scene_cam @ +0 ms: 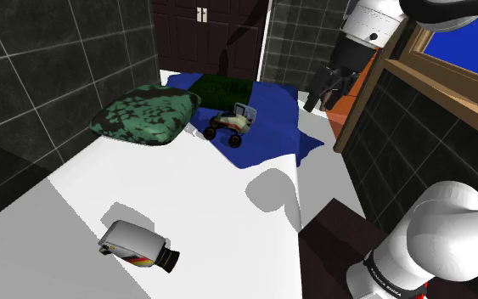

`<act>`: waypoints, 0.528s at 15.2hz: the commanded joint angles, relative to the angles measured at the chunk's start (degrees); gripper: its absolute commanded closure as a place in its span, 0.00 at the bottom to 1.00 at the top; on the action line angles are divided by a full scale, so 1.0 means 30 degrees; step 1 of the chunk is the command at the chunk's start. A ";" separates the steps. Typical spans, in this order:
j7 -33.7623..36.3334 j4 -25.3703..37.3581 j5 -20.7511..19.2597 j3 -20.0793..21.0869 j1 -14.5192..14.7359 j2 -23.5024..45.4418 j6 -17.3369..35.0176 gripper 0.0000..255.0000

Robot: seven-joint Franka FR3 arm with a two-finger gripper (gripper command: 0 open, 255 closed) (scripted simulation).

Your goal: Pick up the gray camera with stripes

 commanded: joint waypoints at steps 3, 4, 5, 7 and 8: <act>-0.0019 -0.0598 0.0305 0.0511 0.0392 0.0390 0.1181 0.00; -0.0029 -0.0867 0.0454 0.0769 0.0592 0.0619 0.1776 0.00; -0.0041 -0.1117 0.0600 0.1029 0.0791 0.0871 0.2375 0.00; -0.0066 -0.1553 0.0881 0.1553 0.1191 0.1444 0.3582 0.00; -0.0077 -0.1741 0.1014 0.1815 0.1392 0.1764 0.4189 0.00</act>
